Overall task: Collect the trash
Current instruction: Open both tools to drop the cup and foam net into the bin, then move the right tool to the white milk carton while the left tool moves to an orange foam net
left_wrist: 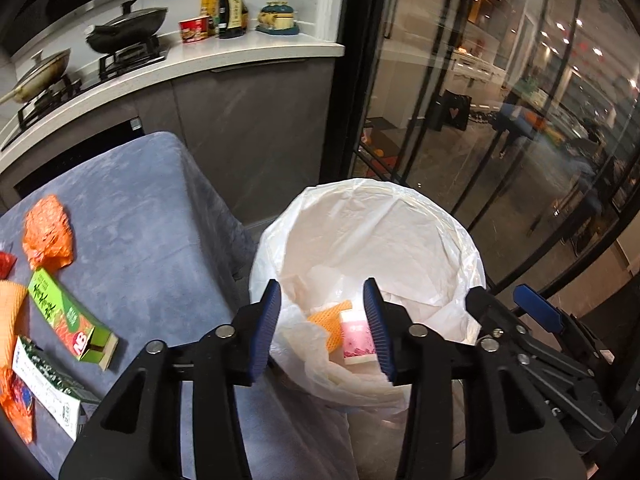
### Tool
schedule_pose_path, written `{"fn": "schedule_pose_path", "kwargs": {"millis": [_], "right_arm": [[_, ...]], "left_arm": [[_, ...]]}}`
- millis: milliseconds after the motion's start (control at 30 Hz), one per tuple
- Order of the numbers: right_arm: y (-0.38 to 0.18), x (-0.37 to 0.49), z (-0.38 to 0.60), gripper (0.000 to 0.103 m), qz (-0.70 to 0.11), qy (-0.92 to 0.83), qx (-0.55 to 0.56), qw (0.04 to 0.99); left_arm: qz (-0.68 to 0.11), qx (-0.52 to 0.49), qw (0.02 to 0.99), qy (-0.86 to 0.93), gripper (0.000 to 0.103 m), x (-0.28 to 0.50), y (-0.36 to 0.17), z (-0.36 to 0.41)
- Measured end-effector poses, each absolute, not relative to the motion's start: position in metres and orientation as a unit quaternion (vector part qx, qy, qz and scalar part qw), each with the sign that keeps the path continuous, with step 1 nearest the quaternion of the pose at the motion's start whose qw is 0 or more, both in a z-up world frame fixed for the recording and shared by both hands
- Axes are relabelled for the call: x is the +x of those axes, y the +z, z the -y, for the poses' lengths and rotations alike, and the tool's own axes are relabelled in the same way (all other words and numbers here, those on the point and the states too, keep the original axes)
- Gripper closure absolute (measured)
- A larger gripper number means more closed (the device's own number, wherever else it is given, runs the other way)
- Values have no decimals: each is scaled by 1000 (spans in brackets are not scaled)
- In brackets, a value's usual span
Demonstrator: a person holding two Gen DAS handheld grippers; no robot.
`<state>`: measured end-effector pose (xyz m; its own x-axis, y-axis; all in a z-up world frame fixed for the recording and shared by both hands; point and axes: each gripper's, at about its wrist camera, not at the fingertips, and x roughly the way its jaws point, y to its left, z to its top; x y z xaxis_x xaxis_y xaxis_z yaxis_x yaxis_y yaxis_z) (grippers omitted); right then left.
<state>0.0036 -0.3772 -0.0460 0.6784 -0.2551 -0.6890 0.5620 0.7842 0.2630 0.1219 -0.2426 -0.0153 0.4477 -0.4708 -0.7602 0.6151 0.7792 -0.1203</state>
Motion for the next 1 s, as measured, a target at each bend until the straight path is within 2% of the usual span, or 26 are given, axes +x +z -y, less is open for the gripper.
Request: {"fn": "schedule_pose_path", "kwargs": {"millis": [100, 233, 1000], "right_arm": [[-42, 4, 373, 29, -325, -225, 234, 888], [-36, 5, 363, 29, -322, -214, 228, 894], [-13, 33, 264, 27, -331, -117, 174, 920]], "left_arm": [[-415, 81, 851, -312, 57, 125, -13, 234], [-406, 74, 863, -291, 45, 128, -5, 217], [-406, 12, 898, -170, 40, 153, 11, 66]]}}
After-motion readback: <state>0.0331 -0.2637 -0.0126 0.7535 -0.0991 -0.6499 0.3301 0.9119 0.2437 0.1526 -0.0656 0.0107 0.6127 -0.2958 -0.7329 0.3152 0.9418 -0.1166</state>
